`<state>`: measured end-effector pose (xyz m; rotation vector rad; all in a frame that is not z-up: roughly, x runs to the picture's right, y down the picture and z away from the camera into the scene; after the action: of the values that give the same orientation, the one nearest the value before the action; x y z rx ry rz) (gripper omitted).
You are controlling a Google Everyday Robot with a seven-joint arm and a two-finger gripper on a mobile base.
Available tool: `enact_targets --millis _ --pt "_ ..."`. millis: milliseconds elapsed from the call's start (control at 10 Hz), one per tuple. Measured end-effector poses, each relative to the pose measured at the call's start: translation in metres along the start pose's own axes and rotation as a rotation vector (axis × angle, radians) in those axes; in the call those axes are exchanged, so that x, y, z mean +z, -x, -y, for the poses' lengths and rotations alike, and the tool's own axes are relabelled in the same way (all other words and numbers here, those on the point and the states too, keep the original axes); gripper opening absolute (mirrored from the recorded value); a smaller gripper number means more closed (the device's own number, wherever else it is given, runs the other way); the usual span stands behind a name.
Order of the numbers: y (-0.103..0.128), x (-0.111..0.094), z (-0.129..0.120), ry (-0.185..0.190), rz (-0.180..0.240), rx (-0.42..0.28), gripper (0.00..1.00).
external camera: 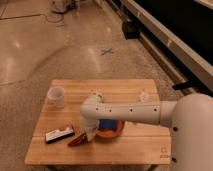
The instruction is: Place the pepper in the ceramic cup
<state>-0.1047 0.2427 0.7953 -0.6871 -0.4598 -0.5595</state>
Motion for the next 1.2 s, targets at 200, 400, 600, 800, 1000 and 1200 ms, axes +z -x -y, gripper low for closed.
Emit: enact_targets --millis 200,400,600,800,1000,1200 --pt "-0.001 -0.018 0.005 -0.015 0.015 -0.004 0.0" --pt "-0.006 -0.036 0.019 -0.035 0.022 -0.032 0.0" --pt "-0.013 -0.057 0.047 -0.07 0.025 -0.086 0.0" --pt "-0.022 -0.071 0.073 -0.094 0.021 -0.133 0.0" --pt "-0.035 -0.077 0.098 -0.101 0.006 -0.167 0.0" --pt "-0.056 -0.084 0.123 -0.108 -0.023 -0.181 0.0"
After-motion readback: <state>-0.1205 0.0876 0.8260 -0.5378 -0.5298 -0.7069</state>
